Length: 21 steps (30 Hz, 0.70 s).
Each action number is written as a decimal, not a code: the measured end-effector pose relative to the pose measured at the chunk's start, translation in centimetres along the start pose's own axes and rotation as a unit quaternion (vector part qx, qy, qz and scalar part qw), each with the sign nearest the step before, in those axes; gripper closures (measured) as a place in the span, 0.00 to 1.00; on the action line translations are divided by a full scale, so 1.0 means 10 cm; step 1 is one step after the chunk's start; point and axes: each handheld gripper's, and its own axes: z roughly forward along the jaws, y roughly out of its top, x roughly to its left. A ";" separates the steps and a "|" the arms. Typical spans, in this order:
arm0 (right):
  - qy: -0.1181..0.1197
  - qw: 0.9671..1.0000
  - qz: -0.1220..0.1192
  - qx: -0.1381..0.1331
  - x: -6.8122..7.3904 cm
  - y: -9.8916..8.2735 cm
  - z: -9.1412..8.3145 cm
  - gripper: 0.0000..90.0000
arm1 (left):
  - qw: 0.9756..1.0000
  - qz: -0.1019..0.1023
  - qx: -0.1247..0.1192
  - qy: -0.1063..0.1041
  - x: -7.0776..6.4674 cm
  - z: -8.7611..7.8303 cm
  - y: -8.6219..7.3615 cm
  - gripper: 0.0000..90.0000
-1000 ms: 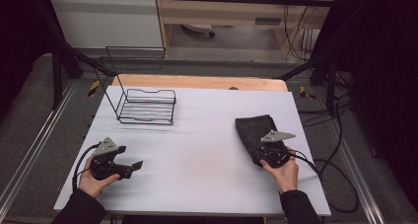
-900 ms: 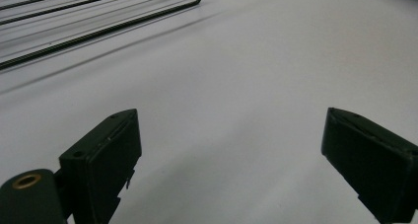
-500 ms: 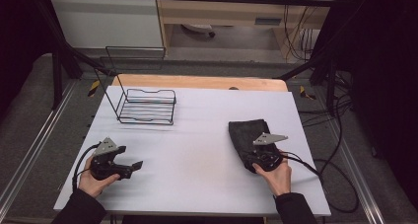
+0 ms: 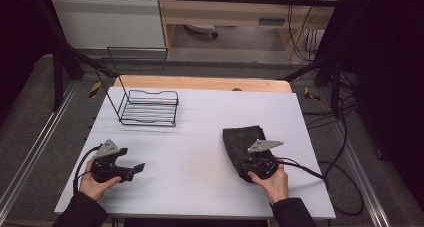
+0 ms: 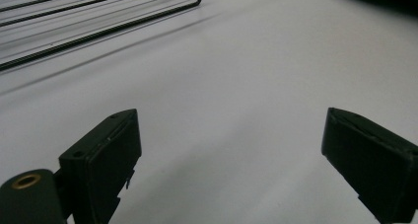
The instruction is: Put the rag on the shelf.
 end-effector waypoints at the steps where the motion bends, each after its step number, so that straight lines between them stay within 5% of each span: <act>1: -0.001 1.000 -0.005 0.002 0.04 0.00 0.00 0.93 | 1.000 0.000 0.000 0.000 0.00 0.00 0.00 0.09; 21: 0.021 0.999 -0.020 0.027 0.27 -0.08 0.19 0.91 | 1.000 0.001 0.000 0.001 0.00 0.00 0.00 0.09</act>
